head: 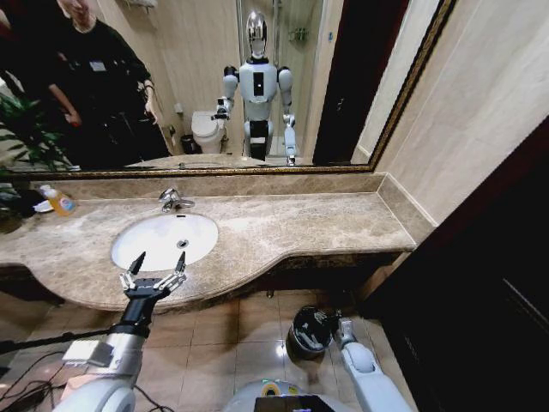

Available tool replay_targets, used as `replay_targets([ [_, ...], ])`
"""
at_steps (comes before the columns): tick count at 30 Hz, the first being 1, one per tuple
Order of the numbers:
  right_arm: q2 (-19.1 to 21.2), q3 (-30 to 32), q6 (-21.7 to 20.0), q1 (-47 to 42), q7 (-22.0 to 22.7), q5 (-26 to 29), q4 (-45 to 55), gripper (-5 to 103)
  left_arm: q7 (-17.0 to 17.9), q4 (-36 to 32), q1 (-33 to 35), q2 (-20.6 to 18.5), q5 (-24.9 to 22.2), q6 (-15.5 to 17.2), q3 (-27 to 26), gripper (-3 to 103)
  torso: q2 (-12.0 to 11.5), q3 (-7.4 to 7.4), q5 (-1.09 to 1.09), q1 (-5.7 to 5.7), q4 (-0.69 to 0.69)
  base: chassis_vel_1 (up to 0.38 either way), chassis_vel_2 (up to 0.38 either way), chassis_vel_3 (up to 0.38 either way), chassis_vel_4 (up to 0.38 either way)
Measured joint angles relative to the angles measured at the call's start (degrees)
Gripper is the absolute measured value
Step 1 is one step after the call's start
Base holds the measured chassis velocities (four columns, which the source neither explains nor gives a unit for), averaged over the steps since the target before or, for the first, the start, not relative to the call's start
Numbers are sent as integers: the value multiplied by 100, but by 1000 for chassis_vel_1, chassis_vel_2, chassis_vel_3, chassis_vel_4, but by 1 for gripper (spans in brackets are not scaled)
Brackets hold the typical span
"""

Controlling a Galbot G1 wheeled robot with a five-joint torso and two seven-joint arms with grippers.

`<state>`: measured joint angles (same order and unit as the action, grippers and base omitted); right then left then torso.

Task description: Pick up the trash from the sink and place it in the trash bin.

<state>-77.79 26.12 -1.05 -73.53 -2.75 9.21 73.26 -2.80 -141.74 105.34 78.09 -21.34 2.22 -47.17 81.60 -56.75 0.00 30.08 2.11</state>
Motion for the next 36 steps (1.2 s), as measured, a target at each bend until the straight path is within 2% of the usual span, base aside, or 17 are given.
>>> replay_targets([
  [1,0,0,0,0,0,0,0,93,0,0,0,0,0,0,0,100,0,0,0,0,0,0,0,0,0],
  [2,23,21,-115,-30,55,20,98,97,0,0,0,0,0,0,0,100,0,0,0,0,0,0,0,0,0],
  [6,88,59,-325,-168,162,161,358,99,0,0,0,0,0,0,0,100,0,0,-1,0,0,0,0,0,0],
  [14,76,202,-139,-500,304,464,857,100,0,0,0,0,0,0,0,100,0,0,0,0,0,0,0,0,0],
  [17,71,379,31,-667,447,757,1378,100,0,0,0,0,0,0,0,100,0,0,0,0,0,0,0,0,0],
  [21,-18,720,79,-906,397,850,2156,100,0,0,0,0,0,0,0,100,0,0,0,0,0,0,0,0,0],
  [30,44,1374,-352,-1143,251,1006,3930,100,0,0,0,0,0,0,0,100,0,0,-1,0,0,0,0,0,0],
  [36,120,1430,-439,-1200,254,957,4460,100,0,0,0,0,0,0,0,100,0,0,0,0,0,0,0,0,0],
])
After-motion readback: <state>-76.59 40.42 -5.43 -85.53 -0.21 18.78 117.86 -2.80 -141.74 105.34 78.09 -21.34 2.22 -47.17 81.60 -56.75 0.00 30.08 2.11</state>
